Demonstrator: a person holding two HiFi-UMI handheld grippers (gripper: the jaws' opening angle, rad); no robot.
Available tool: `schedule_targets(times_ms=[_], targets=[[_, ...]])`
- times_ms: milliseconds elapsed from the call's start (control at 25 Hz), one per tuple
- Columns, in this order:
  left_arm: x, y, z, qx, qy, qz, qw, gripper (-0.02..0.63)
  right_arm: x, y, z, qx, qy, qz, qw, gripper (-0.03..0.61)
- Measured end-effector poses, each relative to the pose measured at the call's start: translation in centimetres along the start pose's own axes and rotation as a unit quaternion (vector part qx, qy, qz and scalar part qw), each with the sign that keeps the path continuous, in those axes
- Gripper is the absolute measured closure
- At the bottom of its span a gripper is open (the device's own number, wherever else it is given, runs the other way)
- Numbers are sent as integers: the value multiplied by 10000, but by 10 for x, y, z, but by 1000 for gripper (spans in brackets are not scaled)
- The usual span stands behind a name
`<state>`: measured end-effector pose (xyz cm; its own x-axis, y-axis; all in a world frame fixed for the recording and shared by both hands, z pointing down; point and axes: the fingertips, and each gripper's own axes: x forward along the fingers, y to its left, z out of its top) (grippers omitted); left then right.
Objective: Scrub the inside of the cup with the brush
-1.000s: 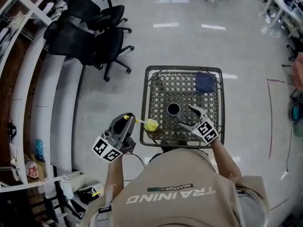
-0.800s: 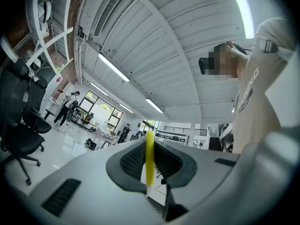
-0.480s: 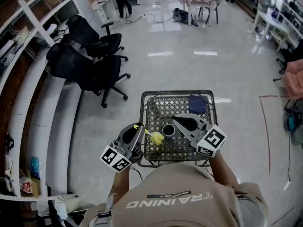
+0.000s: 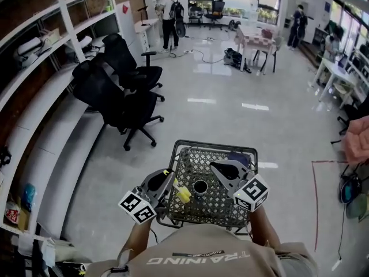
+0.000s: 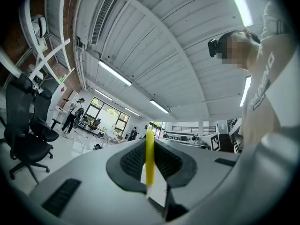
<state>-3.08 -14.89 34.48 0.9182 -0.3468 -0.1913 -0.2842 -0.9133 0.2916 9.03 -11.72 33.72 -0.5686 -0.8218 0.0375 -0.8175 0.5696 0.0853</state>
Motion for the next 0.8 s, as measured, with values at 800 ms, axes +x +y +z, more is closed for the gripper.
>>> schedule_targets(times_ms=[800], targets=[[1, -1, 11, 430, 382, -128, 9983, 561, 12, 6, -35, 54, 532, 68, 9985, 561]])
